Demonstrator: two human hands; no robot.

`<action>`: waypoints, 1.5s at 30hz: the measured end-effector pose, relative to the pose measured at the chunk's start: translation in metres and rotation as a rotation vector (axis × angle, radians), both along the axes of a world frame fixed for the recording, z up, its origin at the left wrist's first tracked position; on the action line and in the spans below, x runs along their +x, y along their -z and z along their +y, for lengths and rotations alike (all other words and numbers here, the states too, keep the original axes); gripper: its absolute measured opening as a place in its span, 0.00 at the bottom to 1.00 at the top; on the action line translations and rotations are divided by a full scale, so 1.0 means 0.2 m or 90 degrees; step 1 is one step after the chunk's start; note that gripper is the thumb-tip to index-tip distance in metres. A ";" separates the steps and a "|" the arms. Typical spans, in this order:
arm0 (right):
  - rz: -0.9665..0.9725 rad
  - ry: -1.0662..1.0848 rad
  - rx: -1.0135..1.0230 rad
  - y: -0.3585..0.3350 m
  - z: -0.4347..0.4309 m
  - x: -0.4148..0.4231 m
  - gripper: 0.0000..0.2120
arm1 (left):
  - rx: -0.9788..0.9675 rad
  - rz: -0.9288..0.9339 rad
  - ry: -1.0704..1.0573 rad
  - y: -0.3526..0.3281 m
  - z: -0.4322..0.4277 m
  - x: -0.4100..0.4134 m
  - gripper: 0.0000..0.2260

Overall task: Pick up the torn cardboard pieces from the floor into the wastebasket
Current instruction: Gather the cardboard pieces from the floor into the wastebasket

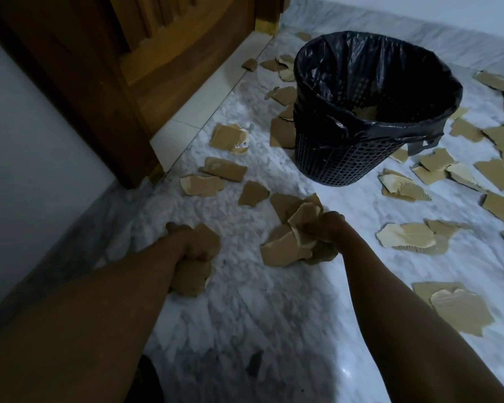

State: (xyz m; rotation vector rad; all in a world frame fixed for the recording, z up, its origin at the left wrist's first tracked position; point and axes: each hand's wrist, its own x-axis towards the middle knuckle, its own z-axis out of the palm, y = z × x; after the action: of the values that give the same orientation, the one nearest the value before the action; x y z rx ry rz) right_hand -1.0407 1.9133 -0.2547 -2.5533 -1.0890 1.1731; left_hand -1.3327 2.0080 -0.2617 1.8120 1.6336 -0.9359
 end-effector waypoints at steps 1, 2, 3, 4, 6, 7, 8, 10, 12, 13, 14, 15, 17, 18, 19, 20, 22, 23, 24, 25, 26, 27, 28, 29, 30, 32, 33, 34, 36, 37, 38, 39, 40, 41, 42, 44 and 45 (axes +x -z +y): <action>0.014 0.019 0.010 0.02 0.01 0.01 0.37 | 0.007 0.014 0.006 0.03 -0.01 0.00 0.39; 0.037 0.040 0.033 0.02 0.01 0.01 0.33 | 0.015 0.031 0.012 0.05 -0.01 -0.01 0.41; 0.060 0.051 0.039 0.01 0.00 0.00 0.28 | 0.020 0.032 0.017 0.04 -0.02 0.00 0.41; 0.076 0.039 0.043 0.00 0.01 0.02 0.26 | 0.034 0.026 0.010 0.06 -0.01 0.00 0.41; 0.097 0.004 0.001 -0.04 0.02 0.04 0.27 | 0.060 -0.019 -0.027 0.07 0.00 -0.01 0.39; 0.120 0.005 -0.022 -0.06 0.02 0.06 0.29 | 0.065 -0.048 -0.035 0.09 0.01 -0.01 0.38; 0.152 0.007 -0.037 -0.08 0.02 0.09 0.30 | 0.069 -0.067 -0.046 0.10 0.02 -0.02 0.37; 0.184 -0.005 -0.061 -0.13 0.02 0.14 0.26 | 0.060 -0.088 -0.037 0.12 0.05 -0.02 0.35; 0.220 -0.012 -0.052 -0.20 -0.01 0.17 0.21 | 0.061 -0.122 -0.007 0.11 0.06 0.00 0.35; 0.237 -0.010 -0.042 -0.23 -0.01 0.18 0.19 | 0.063 -0.144 0.010 0.11 0.07 0.02 0.36; 0.256 0.000 -0.033 -0.24 -0.01 0.19 0.17 | 0.058 -0.159 0.020 0.10 0.07 0.04 0.37; 0.289 0.009 -0.029 -0.25 -0.01 0.20 0.17 | 0.052 -0.176 0.040 0.11 0.08 0.05 0.36; 0.339 0.039 -0.018 -0.26 0.00 0.19 0.16 | 0.047 -0.211 0.054 0.16 0.10 0.06 0.34; 0.353 0.056 -0.001 -0.27 0.01 0.17 0.16 | 0.050 -0.232 0.033 0.19 0.12 0.06 0.34; 0.359 0.075 0.028 -0.26 0.02 0.16 0.15 | 0.057 -0.268 -0.002 0.22 0.13 0.06 0.35; 0.359 0.092 0.061 -0.26 0.04 0.13 0.15 | 0.065 -0.309 -0.044 0.22 0.15 0.06 0.38; 0.370 0.127 0.136 -0.24 0.09 0.06 0.15 | 0.100 -0.405 -0.114 0.15 0.15 0.08 0.45; 0.379 0.147 0.170 -0.21 0.11 0.02 0.15 | 0.135 -0.458 -0.167 0.10 0.16 0.10 0.45; 0.385 0.180 0.191 -0.18 0.14 -0.02 0.16 | 0.166 -0.497 -0.237 0.07 0.19 0.11 0.44; 0.402 0.222 0.199 -0.15 0.17 -0.05 0.16 | 0.190 -0.535 -0.288 0.03 0.23 0.12 0.42; 0.433 0.266 0.195 -0.11 0.21 -0.10 0.16 | 0.185 -0.555 -0.327 0.01 0.27 0.13 0.40; 0.467 0.306 0.185 -0.08 0.24 -0.14 0.15 | 0.177 -0.567 -0.335 -0.03 0.31 0.13 0.38; 0.495 0.344 0.181 -0.04 0.28 -0.18 0.15 | 0.174 -0.553 -0.316 -0.04 0.36 0.13 0.36; 0.505 0.382 0.184 0.00 0.31 -0.22 0.16 | 0.186 -0.533 -0.279 -0.07 0.39 0.13 0.33; 0.506 0.410 0.193 0.05 0.35 -0.25 0.19 | 0.207 -0.497 -0.238 -0.08 0.43 0.13 0.31; 0.460 0.423 0.222 0.13 0.42 -0.30 0.30 | 0.246 -0.425 -0.174 -0.10 0.51 0.13 0.30; 0.411 0.407 0.233 0.16 0.45 -0.31 0.36 | 0.259 -0.375 -0.150 -0.09 0.54 0.12 0.30; 0.355 0.374 0.233 0.16 0.47 -0.33 0.40 | 0.253 -0.332 -0.150 -0.06 0.58 0.11 0.31; 0.242 0.299 0.206 0.15 0.52 -0.37 0.36 | 0.213 -0.234 -0.080 0.05 0.64 0.08 0.33; 0.210 0.276 0.200 0.14 0.55 -0.39 0.32 | 0.184 -0.202 -0.096 0.11 0.66 0.06 0.35; 0.198 0.257 0.202 0.15 0.58 -0.40 0.30 | 0.165 -0.196 -0.130 0.15 0.68 0.05 0.37; 0.186 0.250 0.189 0.15 0.61 -0.41 0.29 | 0.180 -0.185 -0.127 0.20 0.70 0.04 0.37; 0.175 0.247 0.180 0.16 0.63 -0.41 0.30 | 0.193 -0.190 -0.127 0.23 0.72 0.05 0.37; 0.175 0.253 0.167 0.14 0.63 -0.43 0.32 | 0.196 -0.182 -0.118 0.22 0.71 0.06 0.37; 0.185 0.260 0.160 0.15 0.64 -0.44 0.34 | 0.194 -0.171 -0.115 0.23 0.71 0.06 0.38; 0.192 0.284 0.169 0.15 0.62 -0.46 0.36 | 0.189 -0.135 -0.084 0.20 0.66 0.07 0.38; 0.192 0.286 0.176 0.14 0.61 -0.47 0.35 | 0.188 -0.127 -0.088 0.19 0.64 0.07 0.39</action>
State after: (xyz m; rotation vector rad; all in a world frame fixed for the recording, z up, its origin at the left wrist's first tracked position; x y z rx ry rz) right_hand -1.1339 2.0352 -0.2837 -2.1606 -0.5285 1.1414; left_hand -1.3182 2.1352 -0.2987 1.8821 1.8141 -0.4541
